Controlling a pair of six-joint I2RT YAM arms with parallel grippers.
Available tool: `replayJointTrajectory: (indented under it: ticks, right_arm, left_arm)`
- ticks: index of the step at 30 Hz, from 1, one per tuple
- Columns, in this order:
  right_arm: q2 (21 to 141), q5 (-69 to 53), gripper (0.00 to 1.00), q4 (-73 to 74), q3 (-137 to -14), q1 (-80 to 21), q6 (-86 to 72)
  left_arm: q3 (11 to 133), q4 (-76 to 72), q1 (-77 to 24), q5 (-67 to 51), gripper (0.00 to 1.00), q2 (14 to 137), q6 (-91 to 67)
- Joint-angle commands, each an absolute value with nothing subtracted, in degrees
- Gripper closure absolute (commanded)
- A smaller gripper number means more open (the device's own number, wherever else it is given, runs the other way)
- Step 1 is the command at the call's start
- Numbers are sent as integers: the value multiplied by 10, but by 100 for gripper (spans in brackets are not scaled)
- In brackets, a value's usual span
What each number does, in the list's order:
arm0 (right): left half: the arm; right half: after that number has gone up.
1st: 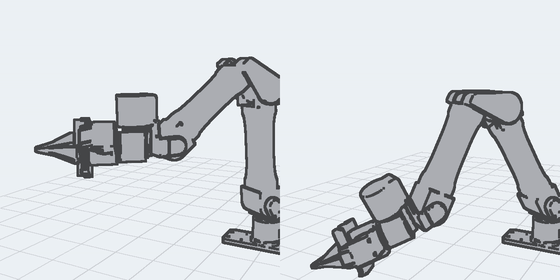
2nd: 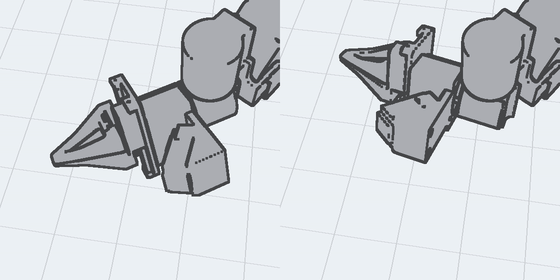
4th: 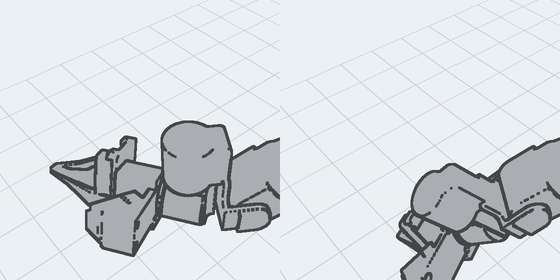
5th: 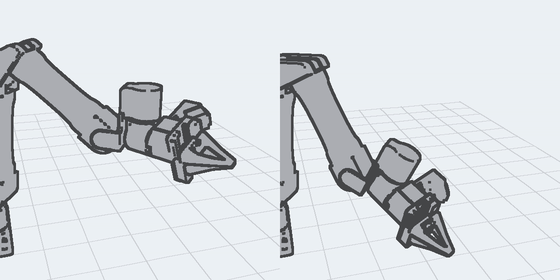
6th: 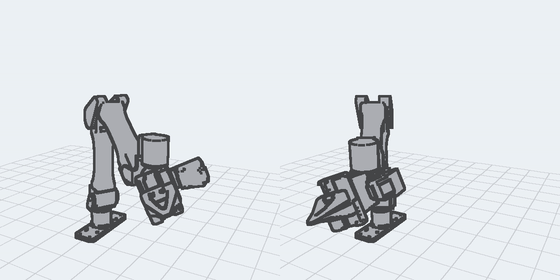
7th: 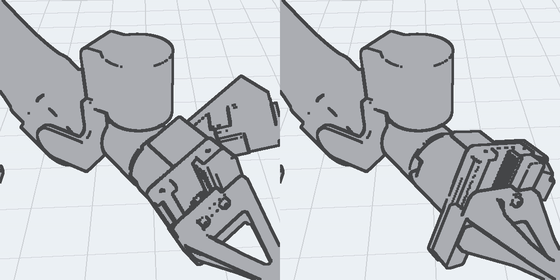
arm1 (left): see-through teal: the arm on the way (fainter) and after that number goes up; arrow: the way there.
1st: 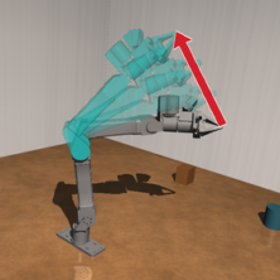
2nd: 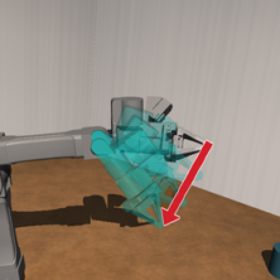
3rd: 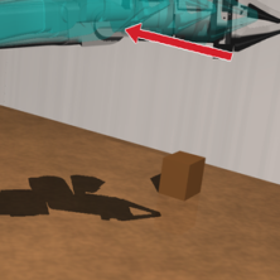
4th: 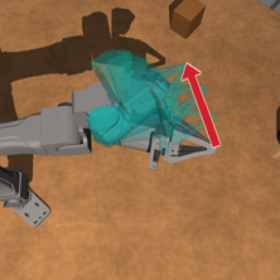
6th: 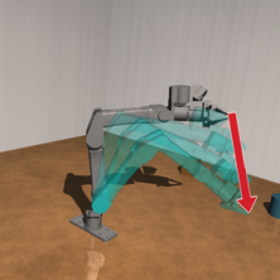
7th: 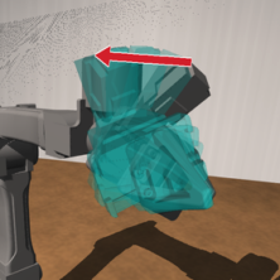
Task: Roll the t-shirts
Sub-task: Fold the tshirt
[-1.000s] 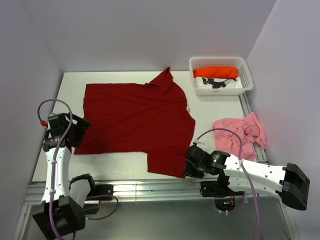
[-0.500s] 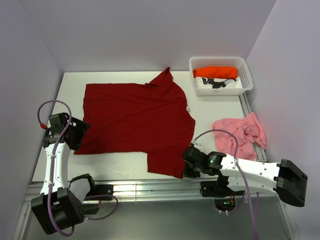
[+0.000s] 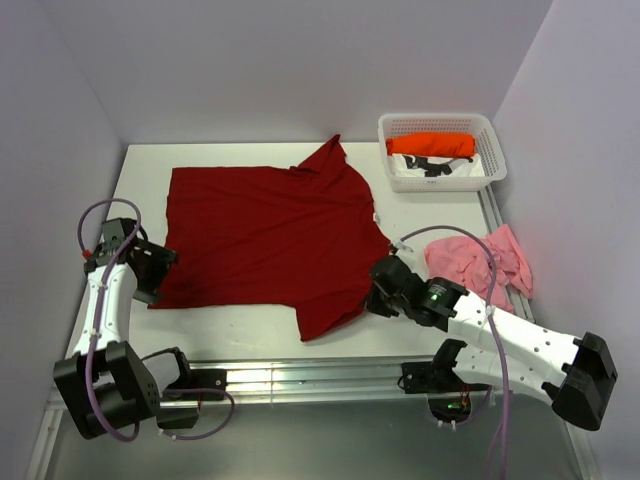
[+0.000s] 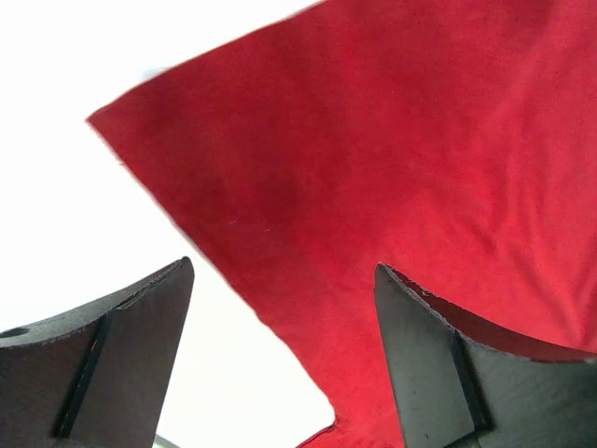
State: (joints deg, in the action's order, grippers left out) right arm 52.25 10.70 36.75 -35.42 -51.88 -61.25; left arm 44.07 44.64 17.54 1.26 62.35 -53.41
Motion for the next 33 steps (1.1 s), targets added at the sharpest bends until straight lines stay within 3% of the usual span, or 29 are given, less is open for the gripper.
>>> replayJointTrajectory:
  ticks: [1, 7, 12, 21, 24, 33]
  right_arm:
    - [526, 120, 100, 333, -373, -481, -567]
    - [548, 87, 100, 280, -366, -461, -531]
    - [570, 61, 100, 244, -371, -455, -504]
    - [548, 56, 100, 231, -375, -444, -475]
    - [543, 60, 100, 229, -370, -441, -469]
    - [532, 61, 100, 234, -359, -442, -469]
  left_arm:
    - [496, 513, 178, 60, 16, 646, -550]
    - [493, 519, 178, 54, 19, 681, -576]
    - [437, 464, 178, 41, 33, 666, -617]
    - [412, 448, 179, 86, 36, 664, -645]
    - [396, 422, 183, 90, 44, 664, -652]
    - [378, 383, 206, 88, 42, 695, -634]
